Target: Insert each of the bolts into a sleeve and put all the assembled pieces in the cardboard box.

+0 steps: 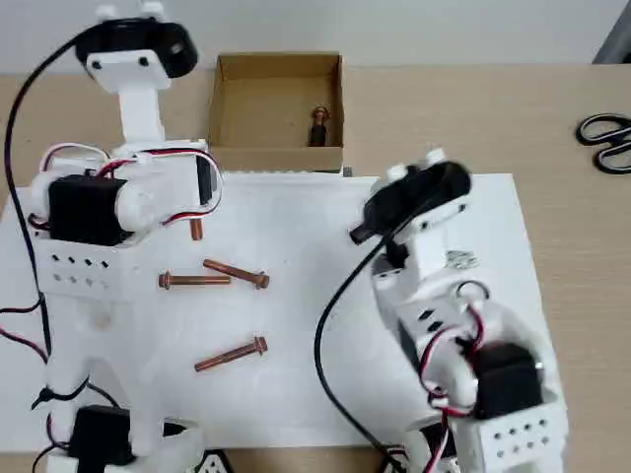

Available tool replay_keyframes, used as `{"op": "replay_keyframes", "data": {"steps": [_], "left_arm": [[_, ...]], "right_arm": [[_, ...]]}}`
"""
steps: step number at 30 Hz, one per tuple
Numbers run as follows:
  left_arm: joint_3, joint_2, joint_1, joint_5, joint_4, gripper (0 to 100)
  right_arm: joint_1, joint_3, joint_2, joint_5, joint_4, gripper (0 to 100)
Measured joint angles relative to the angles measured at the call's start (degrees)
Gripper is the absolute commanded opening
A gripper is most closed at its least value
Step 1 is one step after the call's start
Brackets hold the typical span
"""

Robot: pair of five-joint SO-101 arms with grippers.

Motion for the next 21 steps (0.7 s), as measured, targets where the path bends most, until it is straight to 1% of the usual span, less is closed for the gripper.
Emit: {"op": "replay_keyframes", "data": {"steps": [6, 11, 16, 18, 21], "left_arm": [[5.45, 0.00, 0.00, 7.21, 0.00, 1], [5.45, 0.00, 0.00, 12.31, 0.00, 1], [5.98, -3.69, 0.00, 13.71, -0.26, 1], [7.03, -7.91, 0.26, 13.71, -2.02, 1], [10.29, -15.56, 2.46, 13.71, -5.45, 1]], "right_arm": [[-3.34, 13.10, -11.43, -0.26, -10.02, 0.4], [-5.63, 22.77, -18.64, -0.26, -13.54, 0.4], [-8.00, 28.57, -22.59, -0.26, -16.26, 0.4], [-8.18, 30.15, -23.30, -0.26, -17.05, 0.4], [-8.18, 32.18, -23.56, -0.26, -18.81, 0.4]]}}
